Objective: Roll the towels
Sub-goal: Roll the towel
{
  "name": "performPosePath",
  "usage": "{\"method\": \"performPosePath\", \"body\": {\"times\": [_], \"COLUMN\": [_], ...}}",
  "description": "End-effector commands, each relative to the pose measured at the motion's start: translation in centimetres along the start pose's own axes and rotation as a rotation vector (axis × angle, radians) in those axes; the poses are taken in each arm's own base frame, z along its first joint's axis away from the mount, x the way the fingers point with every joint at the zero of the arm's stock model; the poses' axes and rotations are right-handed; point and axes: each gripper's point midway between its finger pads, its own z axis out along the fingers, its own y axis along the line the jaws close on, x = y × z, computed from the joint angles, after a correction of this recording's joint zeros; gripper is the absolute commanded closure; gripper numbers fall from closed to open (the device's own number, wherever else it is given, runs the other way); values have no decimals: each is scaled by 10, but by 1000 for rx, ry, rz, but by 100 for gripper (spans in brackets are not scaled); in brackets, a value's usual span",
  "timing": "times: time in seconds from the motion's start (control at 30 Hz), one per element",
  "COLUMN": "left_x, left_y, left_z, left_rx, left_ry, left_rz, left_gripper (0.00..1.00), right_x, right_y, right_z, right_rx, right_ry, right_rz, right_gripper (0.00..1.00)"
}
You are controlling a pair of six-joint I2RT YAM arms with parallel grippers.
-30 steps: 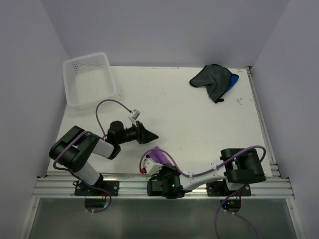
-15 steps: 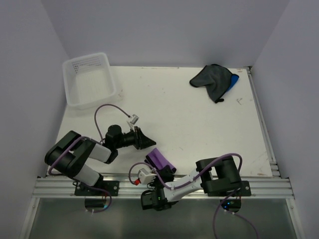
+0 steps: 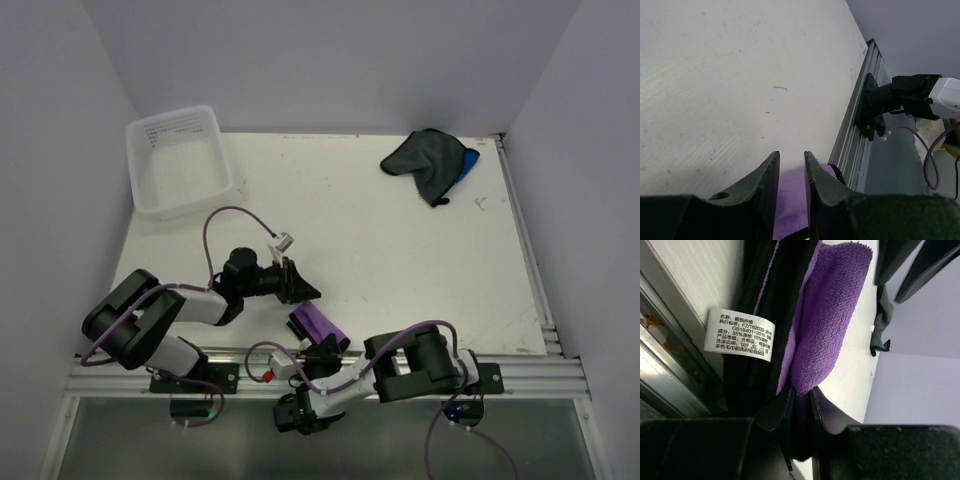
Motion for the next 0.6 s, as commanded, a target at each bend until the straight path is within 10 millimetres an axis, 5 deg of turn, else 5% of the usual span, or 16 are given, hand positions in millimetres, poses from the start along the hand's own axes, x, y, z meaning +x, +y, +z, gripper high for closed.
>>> {"method": "performPosePath", "body": {"times": [0.0, 0.2, 0.57], "left_x": [7, 32, 49], "left_y": [2, 9, 18], "left_z": [12, 19, 7], "left_rx": [-5, -62, -171], "left_ry": [59, 151, 185], "left_rz": [21, 14, 15], "left_gripper": [71, 72, 76], "right_x": [-6, -4, 2], "right_y": [-1, 7, 15], "right_z": [-4, -2, -1], "right_rx": [14, 11, -1], "right_ry": [-22, -7, 18], "right_rz": [34, 7, 12], "right_gripper": [100, 100, 100]}}
